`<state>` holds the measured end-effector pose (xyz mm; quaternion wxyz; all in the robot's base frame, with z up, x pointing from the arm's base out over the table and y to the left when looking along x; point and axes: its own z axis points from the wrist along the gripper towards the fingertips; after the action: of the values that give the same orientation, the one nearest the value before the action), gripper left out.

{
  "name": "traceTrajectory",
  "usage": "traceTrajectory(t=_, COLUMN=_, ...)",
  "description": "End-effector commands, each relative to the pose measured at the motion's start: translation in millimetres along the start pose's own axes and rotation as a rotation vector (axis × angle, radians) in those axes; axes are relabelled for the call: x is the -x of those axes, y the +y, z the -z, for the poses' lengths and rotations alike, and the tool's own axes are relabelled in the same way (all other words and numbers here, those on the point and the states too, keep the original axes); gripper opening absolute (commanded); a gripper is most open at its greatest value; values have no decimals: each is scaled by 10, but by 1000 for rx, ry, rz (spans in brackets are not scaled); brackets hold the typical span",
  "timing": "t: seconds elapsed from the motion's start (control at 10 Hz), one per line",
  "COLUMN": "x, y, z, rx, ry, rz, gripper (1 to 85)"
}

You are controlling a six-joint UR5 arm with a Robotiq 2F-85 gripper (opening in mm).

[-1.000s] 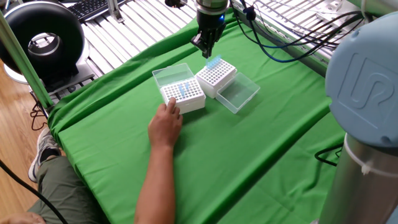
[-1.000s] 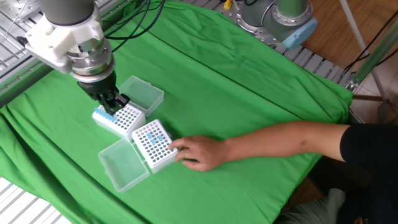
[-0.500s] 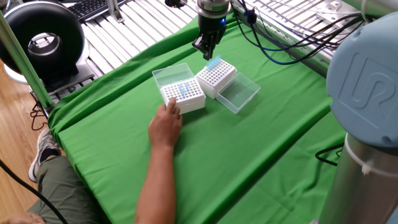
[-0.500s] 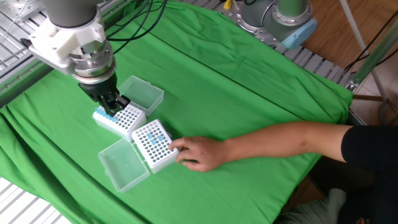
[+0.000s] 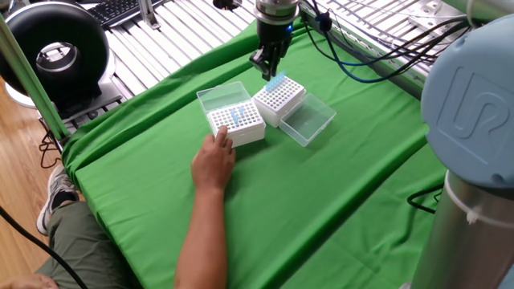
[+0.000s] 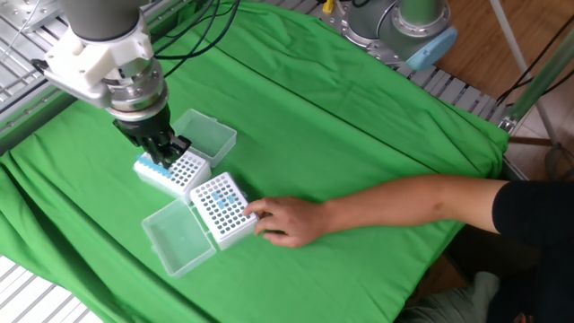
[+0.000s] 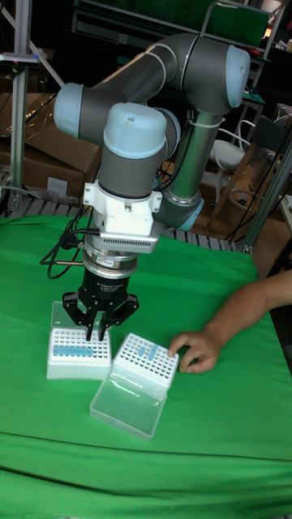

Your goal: Insert a medium pipette tip into the holder for medium pipette tips

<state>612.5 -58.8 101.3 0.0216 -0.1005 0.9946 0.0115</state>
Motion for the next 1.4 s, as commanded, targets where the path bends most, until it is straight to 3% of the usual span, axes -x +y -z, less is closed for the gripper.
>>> traceTrajectory(t=0.0, x=3, y=130, z=25, rx=35, ry=-3, rz=-17, gripper=270)
traceTrajectory(t=0.3, x=67, y=612, z=46, rx=59, ry=12, rz=-129, gripper=253)
traceTrajectory(t=0.6, x=116, y=962, z=5, rx=57, ry=25, rz=-193, gripper=233)
traceTrajectory(t=0.9, x=150, y=1040, z=-138, rx=61, ry=5, rz=-177, gripper=223)
traceTrajectory(t=1.1, x=75, y=937, z=-189, rx=66, ry=5, rz=-134, gripper=230)
traceTrajectory(t=1.3, x=-2, y=971, z=-231, rx=63, ry=7, rz=-140, gripper=237)
